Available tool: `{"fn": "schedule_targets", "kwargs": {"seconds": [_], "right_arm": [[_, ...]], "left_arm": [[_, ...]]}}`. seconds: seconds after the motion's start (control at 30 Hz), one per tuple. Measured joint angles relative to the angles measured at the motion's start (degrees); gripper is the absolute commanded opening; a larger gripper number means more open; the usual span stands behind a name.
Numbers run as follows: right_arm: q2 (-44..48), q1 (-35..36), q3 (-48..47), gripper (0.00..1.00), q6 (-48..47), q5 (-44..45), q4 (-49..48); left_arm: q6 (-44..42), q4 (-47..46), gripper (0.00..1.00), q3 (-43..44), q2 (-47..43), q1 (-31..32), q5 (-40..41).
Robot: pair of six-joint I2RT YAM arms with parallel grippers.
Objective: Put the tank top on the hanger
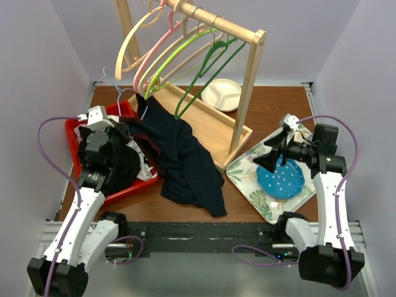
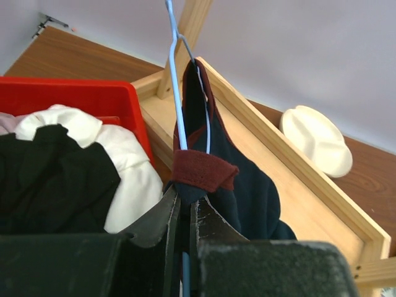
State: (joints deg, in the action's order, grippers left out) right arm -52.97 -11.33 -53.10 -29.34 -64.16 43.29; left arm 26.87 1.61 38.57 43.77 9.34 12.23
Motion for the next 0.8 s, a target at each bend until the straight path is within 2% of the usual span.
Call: {"fn": "schedule_targets", "kwargs": {"seconds": [0.3,0.47,0.8], "right_arm": [[-0.3,-0.2,0.0,0.99,-1.1,-0.8,0.4],[-0.9,-0.3,0.0,0.99,-1.8,-1.5,0.9],[-1.6,-0.4,0.0,0.99,-3.4,-1.8,3.0]], "left_arm": [[-10.5,-4.3,0.0,3.1,4.2,-3.0,-4.2],[-15.9,-5.7,0.0,7.8,8.9,-4.9,-7.4],[-17.1,-12.0,0.0,12.9,16.7,-13.9,-20.2]]}}
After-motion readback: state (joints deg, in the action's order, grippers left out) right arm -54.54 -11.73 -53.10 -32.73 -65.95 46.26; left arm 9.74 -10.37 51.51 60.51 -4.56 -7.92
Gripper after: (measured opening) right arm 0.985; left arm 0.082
